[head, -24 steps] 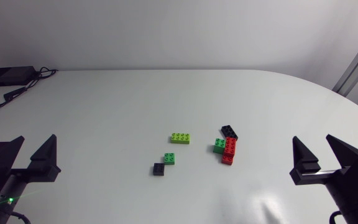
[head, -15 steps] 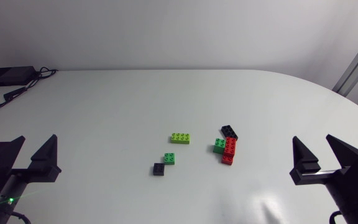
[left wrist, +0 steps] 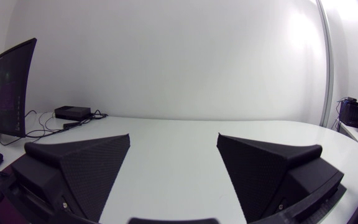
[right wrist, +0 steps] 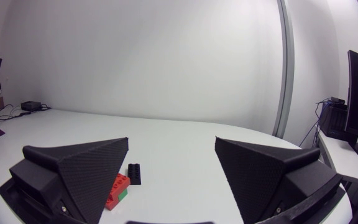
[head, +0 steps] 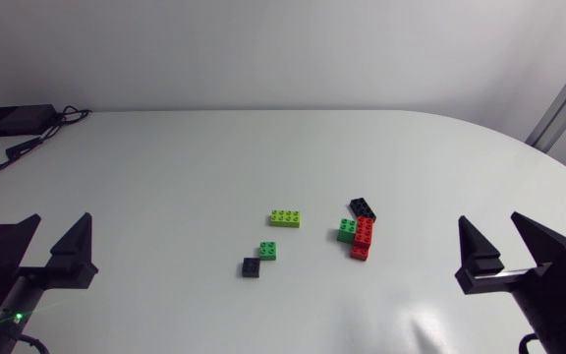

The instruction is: Separate the duplo bricks

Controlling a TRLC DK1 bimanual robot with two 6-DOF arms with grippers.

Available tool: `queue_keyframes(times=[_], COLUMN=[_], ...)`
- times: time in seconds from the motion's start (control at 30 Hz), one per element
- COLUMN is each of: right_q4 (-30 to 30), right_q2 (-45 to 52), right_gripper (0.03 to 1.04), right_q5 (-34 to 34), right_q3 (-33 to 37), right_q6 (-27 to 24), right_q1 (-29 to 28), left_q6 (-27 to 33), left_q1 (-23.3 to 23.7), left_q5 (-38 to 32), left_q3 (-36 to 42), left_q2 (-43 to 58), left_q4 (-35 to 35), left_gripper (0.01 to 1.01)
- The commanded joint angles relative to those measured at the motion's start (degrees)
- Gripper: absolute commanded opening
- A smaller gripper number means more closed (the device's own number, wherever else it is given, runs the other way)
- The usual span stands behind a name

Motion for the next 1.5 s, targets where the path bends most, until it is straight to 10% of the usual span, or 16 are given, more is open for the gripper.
queue_keyframes(times=[0.0, 0.77, 1.47], right_q4=[-0.8, -11.9, -9.4], right_q2=[-0.6, 21.2, 57.2], right_gripper=[1.0, 1.0, 1.0], right_q5=[-0.5, 0.3, -6.8], right_q3=[-1.2, 21.5, 33.6], right_q6=[-0.2, 0.9, 2.7], right_q1=[0.6, 4.5, 3.8], left_q6=[1.4, -0.9, 11.6], left_q1=[0.9, -9.6, -23.2], left_q5=[-0.5, -0.5, 1.5], left_q3=[0.6, 27.6, 49.6], left_q2=[-1.0, 29.5, 70.6], left_q4=[-1.2, -13.3, -25.5], left_gripper=[0.975, 0.954, 0.9])
